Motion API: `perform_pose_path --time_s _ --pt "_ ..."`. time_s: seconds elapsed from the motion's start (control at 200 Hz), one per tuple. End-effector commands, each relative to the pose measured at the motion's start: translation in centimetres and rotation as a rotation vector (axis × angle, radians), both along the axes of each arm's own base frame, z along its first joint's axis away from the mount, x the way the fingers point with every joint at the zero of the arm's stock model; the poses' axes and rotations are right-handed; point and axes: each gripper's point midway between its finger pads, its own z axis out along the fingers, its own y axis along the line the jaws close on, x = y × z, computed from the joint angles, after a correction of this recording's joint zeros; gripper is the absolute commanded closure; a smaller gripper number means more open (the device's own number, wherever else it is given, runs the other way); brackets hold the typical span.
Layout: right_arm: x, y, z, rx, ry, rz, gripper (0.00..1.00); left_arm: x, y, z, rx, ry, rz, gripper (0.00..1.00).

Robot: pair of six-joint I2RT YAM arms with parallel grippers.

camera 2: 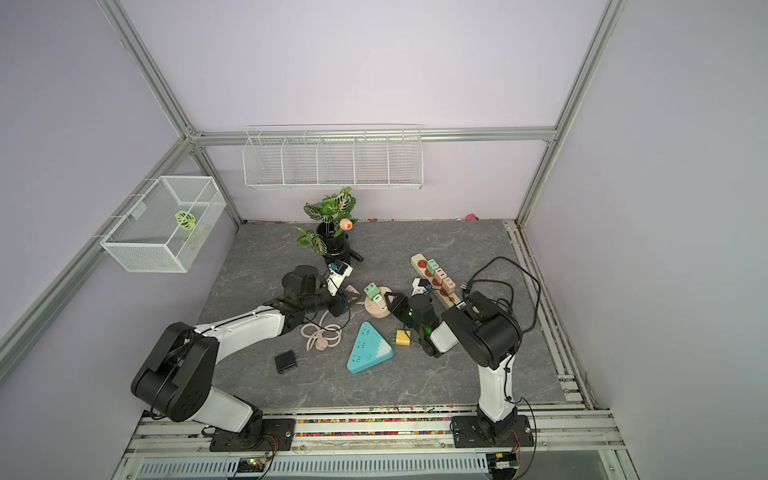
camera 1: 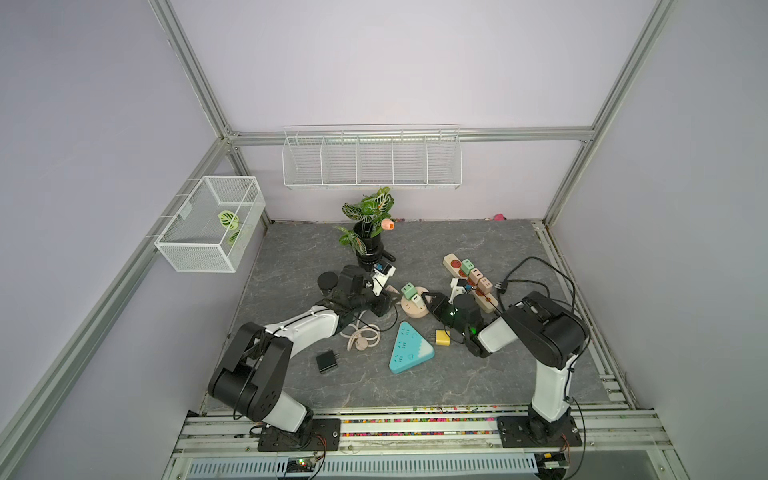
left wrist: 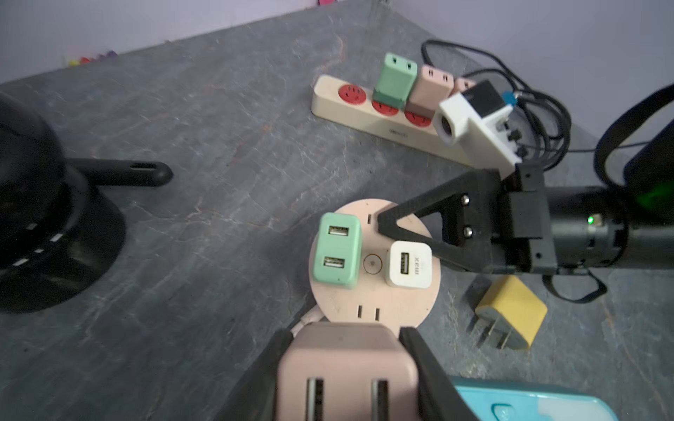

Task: Pull the plug off the socket
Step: Remove the plug from the socket, then place the plug at the center of the board.

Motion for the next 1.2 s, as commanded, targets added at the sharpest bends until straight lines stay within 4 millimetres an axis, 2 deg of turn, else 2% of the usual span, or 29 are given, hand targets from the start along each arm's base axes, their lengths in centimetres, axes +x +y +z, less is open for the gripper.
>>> perform_pose_path --time_s 0.0,0.2,0.29,0.395,0.485,0.565,0.635,0.705,0.875,1.02,1.195 --pt "-2.5 -4.5 -7.7 -0.283 0.191 -0.062 1.0 -0.4 -0.5 1.5 -0.043 0.015 -0.009 1.0" --pt "-1.9 -3.2 -6.9 -0.235 0.168 -0.025 1.0 1.6 3.0 0.5 -0.019 0.051 0.242 1.0" --pt "-1.7 -2.5 -6.6 -0.216 0.161 -0.003 1.0 2.7 6.0 -0.6 0.035 0.097 0.448 1.0" --pt "-1.7 -2.0 -6.3 -0.212 0.153 0.012 1.0 3.5 11.0 -2.3 0.101 0.178 0.742 1.0" --pt "-1.6 -1.6 -6.2 -0.218 0.145 0.03 1.0 3.1 14.9 -4.4 0.046 0.37 0.953 1.0" --pt "-1.7 -1.5 -6.2 -0.22 0.149 0.035 1.0 2.4 16.7 -6.8 0.002 0.558 1.009 1.0" --pt "-1.7 -1.5 -6.2 -0.224 0.145 0.035 1.0 1.9 17.1 -8.4 -0.002 0.623 1.004 1.0" --pt "-1.8 -1.4 -6.2 -0.233 0.144 0.036 1.0 1.6 17.2 -8.9 0.004 0.63 0.999 1.0" --pt "-1.9 -1.4 -6.1 -0.243 0.142 0.039 1.0 1.8 17.1 -8.2 -0.008 0.602 0.988 1.0" --pt "-2.0 -1.3 -5.9 -0.255 0.139 0.04 1.0 2.0 16.8 -8.5 -0.001 0.617 0.978 1.0" --pt "-1.9 -1.0 -5.8 -0.263 0.134 0.044 1.0 2.1 16.3 -9.5 0.004 0.643 0.954 0.88"
